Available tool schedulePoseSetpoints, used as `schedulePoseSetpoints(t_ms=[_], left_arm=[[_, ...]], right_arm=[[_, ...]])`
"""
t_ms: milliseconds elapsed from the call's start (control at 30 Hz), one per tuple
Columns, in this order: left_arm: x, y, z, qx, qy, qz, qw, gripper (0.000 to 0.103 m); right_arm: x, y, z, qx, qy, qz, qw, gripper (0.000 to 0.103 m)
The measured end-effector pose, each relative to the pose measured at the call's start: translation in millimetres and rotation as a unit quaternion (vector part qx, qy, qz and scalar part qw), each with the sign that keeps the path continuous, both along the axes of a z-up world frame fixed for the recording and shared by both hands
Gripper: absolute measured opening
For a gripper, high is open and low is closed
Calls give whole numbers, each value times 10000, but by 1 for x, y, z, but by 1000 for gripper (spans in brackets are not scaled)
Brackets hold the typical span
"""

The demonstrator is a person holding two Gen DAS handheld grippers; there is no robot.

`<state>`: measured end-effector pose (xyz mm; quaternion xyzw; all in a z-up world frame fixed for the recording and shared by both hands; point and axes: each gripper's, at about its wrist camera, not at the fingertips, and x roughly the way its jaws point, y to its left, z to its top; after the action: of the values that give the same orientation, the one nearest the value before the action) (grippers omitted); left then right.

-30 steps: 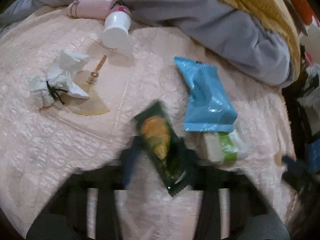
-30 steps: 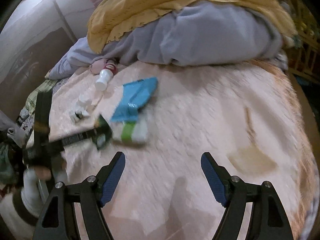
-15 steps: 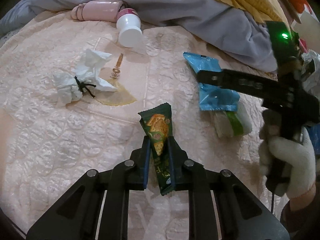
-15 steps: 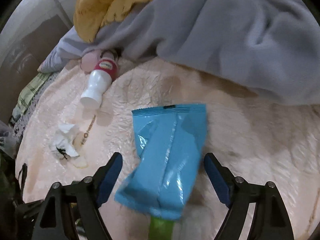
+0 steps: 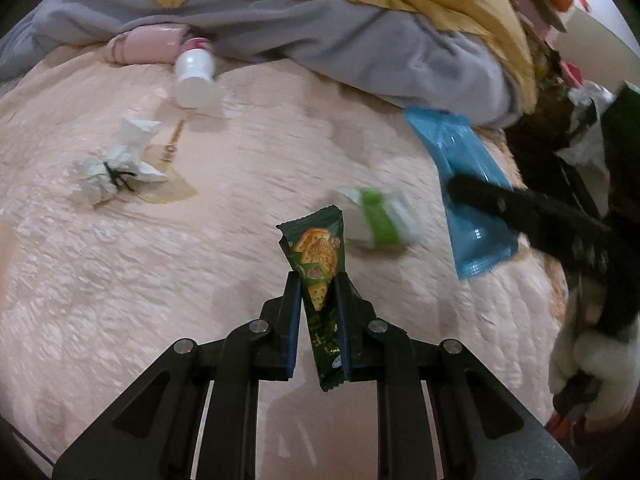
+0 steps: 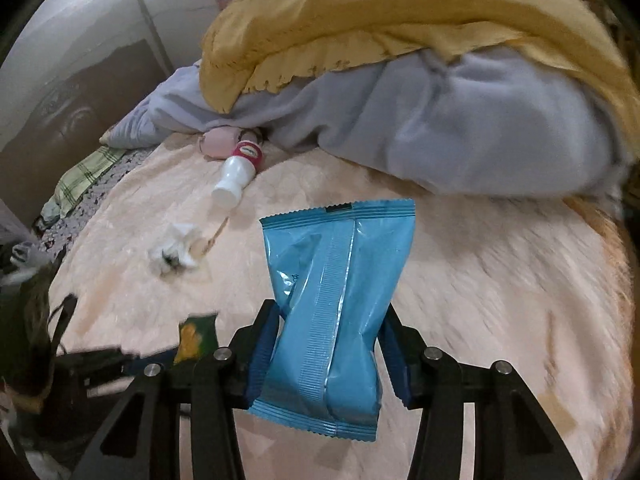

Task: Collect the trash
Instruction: 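Carry the blue snack bag and green snack stick over the white bucket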

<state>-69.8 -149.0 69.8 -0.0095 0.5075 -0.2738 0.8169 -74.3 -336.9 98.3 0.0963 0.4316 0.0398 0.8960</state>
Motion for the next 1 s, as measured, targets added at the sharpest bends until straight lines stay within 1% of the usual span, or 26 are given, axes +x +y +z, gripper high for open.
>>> schedulePoseSetpoints(t_ms=[100,133,267,467,600,767,1000], left_arm=[[-20,-14,6,12,-27,-208,9998,14],[-26,-19,7,24,-38,-278,9996,14],[-49,-38,12,52,-117,-519,9986,14],[-83,-67,26,94,-286,-864,9958,14],[-102,-86,37,106,-407,-1102,9930,14],[-121,-108,47,107,-528,-1379,9890,14],[-147,-143,55,65,-584,-1736,9831,14]], right_arm=[[-41,-5,-2,-58,33,-120,9999,48],[-49,-7,-3,-61,44,-154,9999,48],[-100,-22,-4,8,7,-501,9987,48],[-158,-42,-2,33,-36,-878,9961,48],[-184,-58,0,120,-69,-1121,9936,48],[-216,-76,5,55,-149,-1403,9900,48],[-257,-105,9,36,-214,-1797,9835,48]])
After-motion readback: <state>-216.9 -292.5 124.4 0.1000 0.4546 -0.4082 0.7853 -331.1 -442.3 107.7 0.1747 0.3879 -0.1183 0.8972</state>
